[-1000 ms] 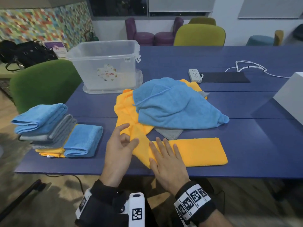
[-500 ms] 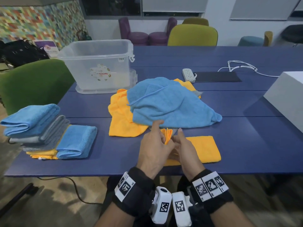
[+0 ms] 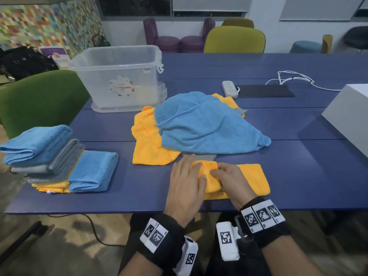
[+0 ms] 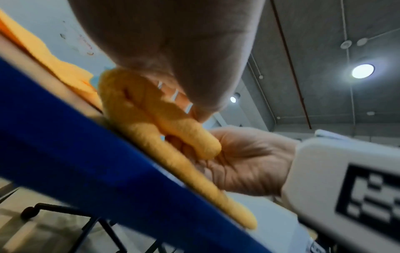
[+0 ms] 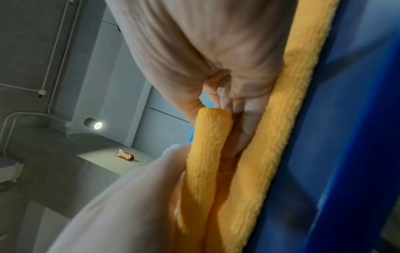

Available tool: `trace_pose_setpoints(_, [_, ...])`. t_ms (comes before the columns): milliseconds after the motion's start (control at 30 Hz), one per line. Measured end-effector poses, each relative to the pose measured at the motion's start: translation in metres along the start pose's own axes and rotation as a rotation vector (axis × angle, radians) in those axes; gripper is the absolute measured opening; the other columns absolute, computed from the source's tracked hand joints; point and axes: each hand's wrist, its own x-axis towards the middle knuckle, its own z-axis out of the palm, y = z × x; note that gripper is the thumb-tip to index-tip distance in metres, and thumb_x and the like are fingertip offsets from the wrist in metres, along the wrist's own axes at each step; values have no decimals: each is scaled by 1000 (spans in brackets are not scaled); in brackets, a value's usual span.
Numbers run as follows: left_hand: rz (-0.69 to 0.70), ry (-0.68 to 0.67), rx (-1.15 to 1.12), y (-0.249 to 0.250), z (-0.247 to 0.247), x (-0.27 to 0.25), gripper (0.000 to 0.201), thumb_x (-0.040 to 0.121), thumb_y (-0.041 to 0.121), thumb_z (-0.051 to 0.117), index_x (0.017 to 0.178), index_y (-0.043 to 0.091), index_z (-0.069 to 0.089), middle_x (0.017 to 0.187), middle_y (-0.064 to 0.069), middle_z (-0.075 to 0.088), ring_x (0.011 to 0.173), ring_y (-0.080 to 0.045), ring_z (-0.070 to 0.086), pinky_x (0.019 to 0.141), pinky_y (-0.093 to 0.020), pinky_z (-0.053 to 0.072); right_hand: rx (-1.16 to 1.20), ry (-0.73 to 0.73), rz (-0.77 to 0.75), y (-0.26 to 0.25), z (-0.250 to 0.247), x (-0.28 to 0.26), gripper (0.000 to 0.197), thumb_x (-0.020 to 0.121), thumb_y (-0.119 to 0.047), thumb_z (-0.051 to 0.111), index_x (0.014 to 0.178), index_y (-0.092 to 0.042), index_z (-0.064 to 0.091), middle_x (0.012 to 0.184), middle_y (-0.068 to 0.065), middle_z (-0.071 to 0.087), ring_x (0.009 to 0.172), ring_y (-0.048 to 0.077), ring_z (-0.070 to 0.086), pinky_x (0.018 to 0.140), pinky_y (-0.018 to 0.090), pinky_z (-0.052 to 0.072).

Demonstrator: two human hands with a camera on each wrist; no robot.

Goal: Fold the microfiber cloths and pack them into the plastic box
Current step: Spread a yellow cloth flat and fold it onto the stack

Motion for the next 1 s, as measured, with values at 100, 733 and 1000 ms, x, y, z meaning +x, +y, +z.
trace_pose_setpoints(100, [25,-182,120,-2,16,-3,57,108,41,20,157,16,35,170,-2,18,159,-18,4,127,-54,6,-21,25,29,0,3,-1,17,97,-6,54,86,-8,67,59,-6,55,59,10,46,56,29,38])
trace_pose_setpoints(733, [52,-332,390,-1,27,-4,65,105,59,12,164,31,15,172,-2,11,159,-28,5,126,-58,0,-897,542,239,8,-66,-29,61,93,-53,60,127,-3,49,127,18,50,118,39,49,91,52,47])
trace_pose_setpoints(1000, [57,-318,385,0,26,-5,63,106,59,15,163,31,21,171,-4,18,158,-29,11,125,-59,2,-743,358,309,-2,-74,-22,43,88,-51,66,89,-9,53,88,8,58,83,27,55,67,37,42])
